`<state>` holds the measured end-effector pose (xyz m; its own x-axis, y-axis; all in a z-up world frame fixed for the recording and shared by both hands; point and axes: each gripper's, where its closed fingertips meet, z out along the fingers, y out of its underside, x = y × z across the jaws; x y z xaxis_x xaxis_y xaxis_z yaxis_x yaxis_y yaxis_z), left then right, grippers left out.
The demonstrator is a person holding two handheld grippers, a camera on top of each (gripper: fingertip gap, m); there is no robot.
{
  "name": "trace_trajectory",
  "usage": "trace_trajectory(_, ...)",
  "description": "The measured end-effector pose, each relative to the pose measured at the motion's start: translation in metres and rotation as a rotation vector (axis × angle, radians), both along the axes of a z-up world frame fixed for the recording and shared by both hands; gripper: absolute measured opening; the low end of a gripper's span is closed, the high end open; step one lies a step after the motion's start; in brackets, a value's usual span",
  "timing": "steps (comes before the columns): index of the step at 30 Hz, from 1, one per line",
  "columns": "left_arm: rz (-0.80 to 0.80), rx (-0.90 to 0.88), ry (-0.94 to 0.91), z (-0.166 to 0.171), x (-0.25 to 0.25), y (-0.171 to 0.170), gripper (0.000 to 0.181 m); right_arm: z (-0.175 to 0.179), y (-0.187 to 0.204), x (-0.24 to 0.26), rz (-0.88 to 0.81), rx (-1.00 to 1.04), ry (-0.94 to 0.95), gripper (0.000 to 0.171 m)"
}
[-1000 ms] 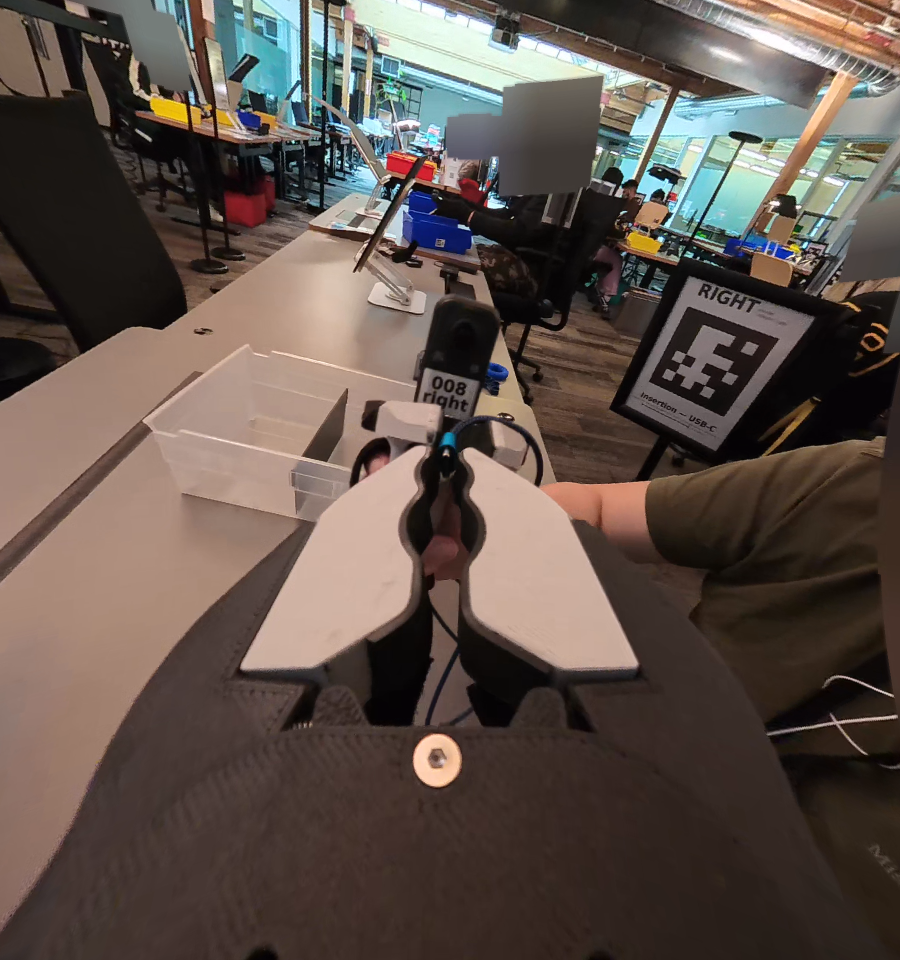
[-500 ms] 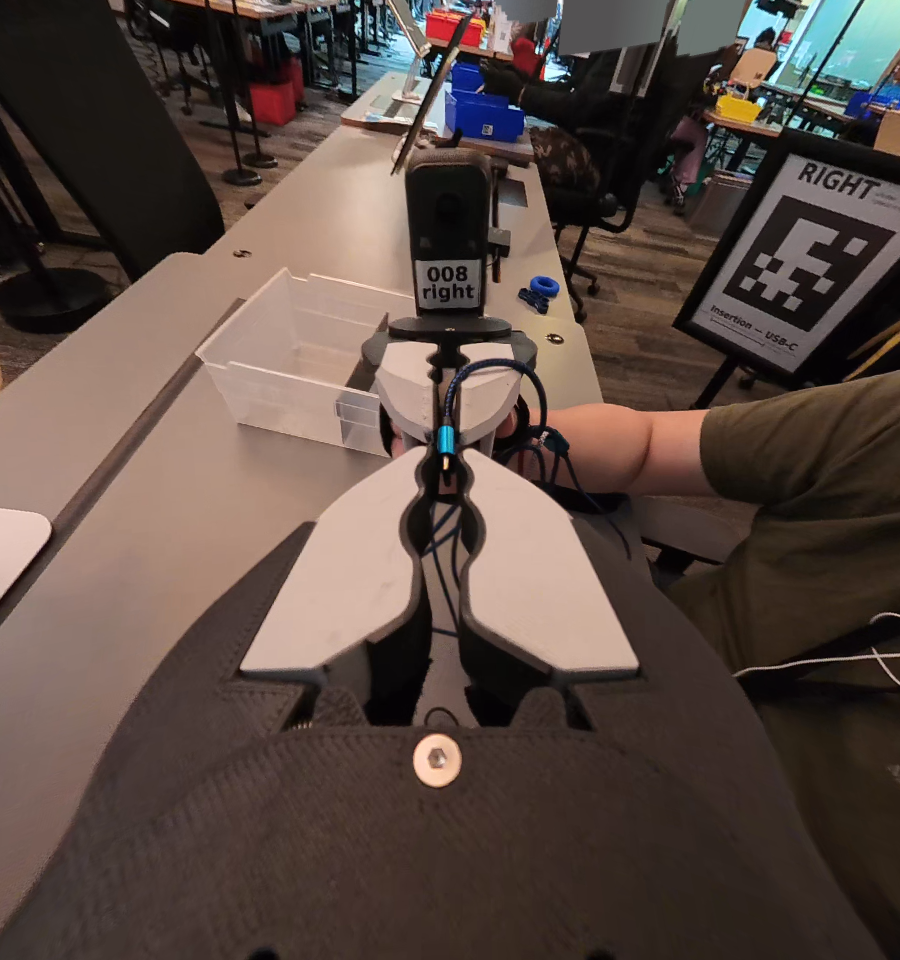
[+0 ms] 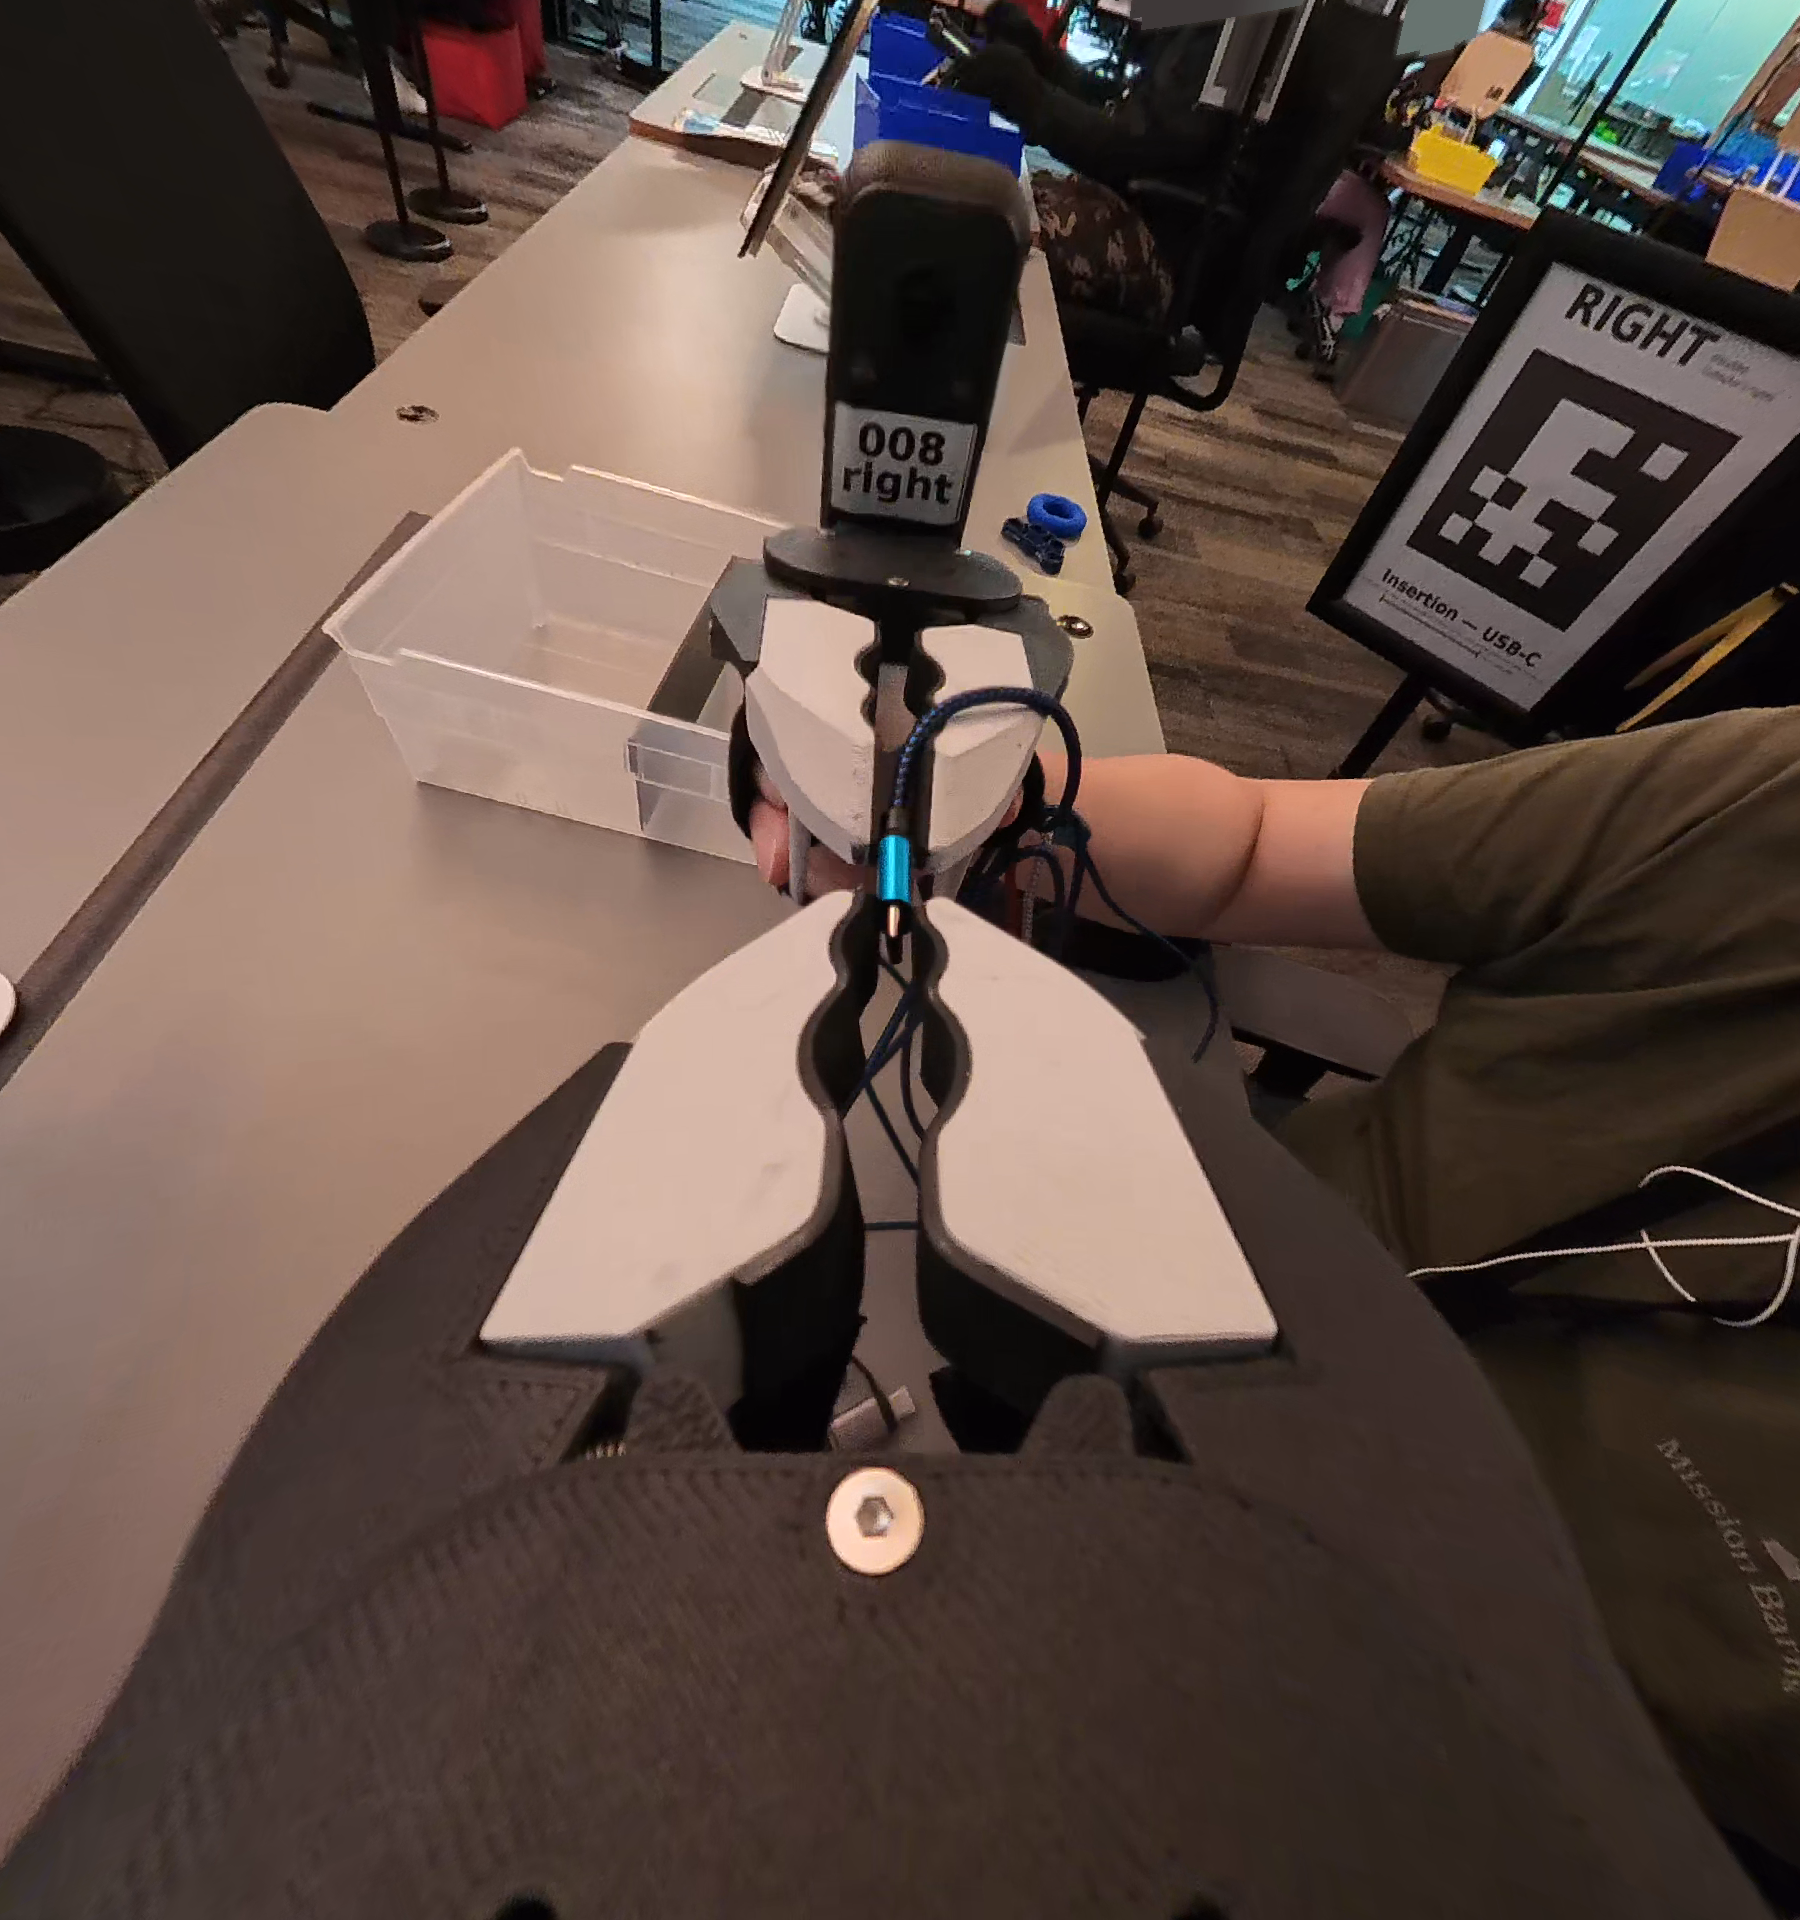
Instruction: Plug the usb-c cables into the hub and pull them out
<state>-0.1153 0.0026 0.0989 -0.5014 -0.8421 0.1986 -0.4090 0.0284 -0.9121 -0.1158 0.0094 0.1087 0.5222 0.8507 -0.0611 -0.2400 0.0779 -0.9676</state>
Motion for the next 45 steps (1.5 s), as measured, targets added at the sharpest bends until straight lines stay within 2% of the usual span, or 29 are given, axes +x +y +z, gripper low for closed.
trace_trajectory(14,-0.013,-0.034,0.032,-0.002,-0.001,0.0,0.005,-0.004,0.001,0.0,-0.012,-0.021,-0.048,0.006)
trace_trajectory(15,-0.009,-0.032,0.039,-0.003,-0.002,0.002,0.008,-0.003,0.001,0.002,-0.013,-0.022,-0.042,0.006)
trace_trajectory(17,0.043,-0.007,0.041,-0.004,-0.001,0.012,0.03,0.001,0.001,0.012,-0.031,-0.017,-0.03,0.006)
trace_trajectory(20,0.184,0.114,0.03,-0.013,0.007,0.038,0.039,0.008,-0.007,0.023,-0.015,-0.024,-0.04,0.006)
trace_trajectory(22,0.239,0.178,0.033,-0.026,0.015,0.048,0.048,0.009,-0.011,0.029,-0.016,-0.037,-0.081,0.006)
trace_trajectory(28,0.242,0.264,0.281,-0.108,0.042,0.056,0.044,0.014,-0.031,0.048,-0.041,-0.076,-0.199,0.006)
trace_trajectory(35,0.187,0.384,0.56,-0.203,0.061,0.049,0.053,0.031,-0.053,0.078,-0.053,-0.09,-0.159,0.007)
trace_trajectory(39,0.214,0.468,0.631,-0.233,0.062,0.063,0.056,0.041,-0.057,0.093,-0.069,-0.076,-0.088,0.006)
trace_trajectory(45,0.232,0.421,0.682,-0.249,0.063,0.073,0.056,0.044,-0.062,0.107,-0.081,-0.064,-0.062,0.006)
